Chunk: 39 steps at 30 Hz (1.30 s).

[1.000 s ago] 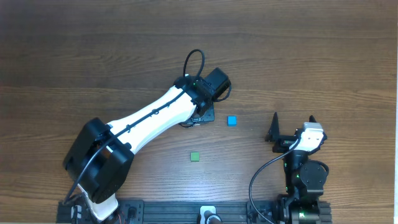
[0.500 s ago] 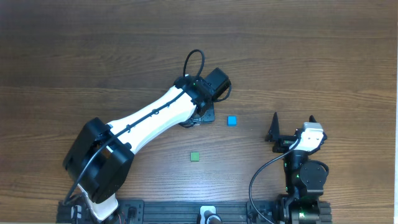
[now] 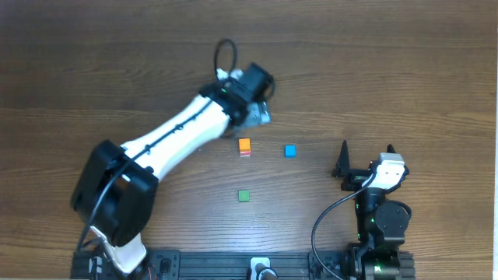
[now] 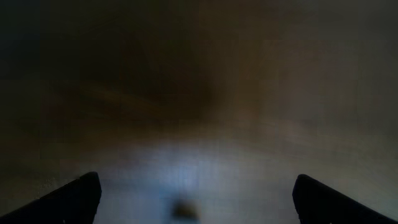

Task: Stack Cubes

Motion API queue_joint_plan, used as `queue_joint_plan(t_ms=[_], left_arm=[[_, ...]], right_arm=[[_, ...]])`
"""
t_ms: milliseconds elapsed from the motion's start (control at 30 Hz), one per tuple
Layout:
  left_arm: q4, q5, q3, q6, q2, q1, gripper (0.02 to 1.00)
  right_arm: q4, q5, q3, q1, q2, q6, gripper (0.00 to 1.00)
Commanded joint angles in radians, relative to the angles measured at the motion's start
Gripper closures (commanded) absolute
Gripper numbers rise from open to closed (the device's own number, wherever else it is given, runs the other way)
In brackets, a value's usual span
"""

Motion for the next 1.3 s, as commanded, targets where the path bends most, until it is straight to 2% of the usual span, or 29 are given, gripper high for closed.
queue_joint_plan(t_ms=[33, 233, 400, 467, 567, 700, 800, 933, 1167, 1300], left_arm=[[0.041, -0.048, -0.005, 0.059, -0.156, 0.143, 0.02], [0.087, -0.048, -0.005, 0.174, -0.413, 0.313, 0.042], [0.169, -0.049, -0.055, 0.364, -0.678, 0.34, 0.062], [0.216, -0.048, -0.111, 0.391, -0.782, 0.351, 0.06], [0.312, -0.039, -0.257, 0.396, -0.966, 0.391, 0.062], [0.476, 0.066, -0.519, 0.463, -1.24, 0.48, 0.06], [0.523, 0.128, -0.698, 0.496, -1.424, 0.552, 0.086], [0.547, 0.132, -0.911, 0.513, -1.628, 0.626, 0.104], [0.644, 0.215, -1.198, 0.683, -1.836, 0.654, 0.108], [0.66, 0.234, -1.265, 0.719, -1.869, 0.654, 0.112]], right_arm=[[-0.003, 0.009, -0.005, 0.005, -0.008, -0.005, 0.009], [-0.003, 0.009, -0.005, 0.005, -0.008, -0.005, 0.009], [-0.003, 0.009, -0.005, 0.005, -0.008, -0.005, 0.007], [-0.003, 0.009, -0.005, 0.005, -0.008, -0.005, 0.007], [-0.003, 0.009, -0.005, 0.005, -0.008, -0.005, 0.007], [-0.003, 0.009, -0.005, 0.005, -0.008, -0.005, 0.007], [-0.003, 0.009, -0.005, 0.005, -0.008, -0.005, 0.009], [-0.003, 0.009, -0.005, 0.005, -0.008, -0.005, 0.009], [-0.003, 0.009, -0.005, 0.005, -0.008, -0.005, 0.012], [-0.003, 0.009, -0.005, 0.005, -0.008, -0.005, 0.007]])
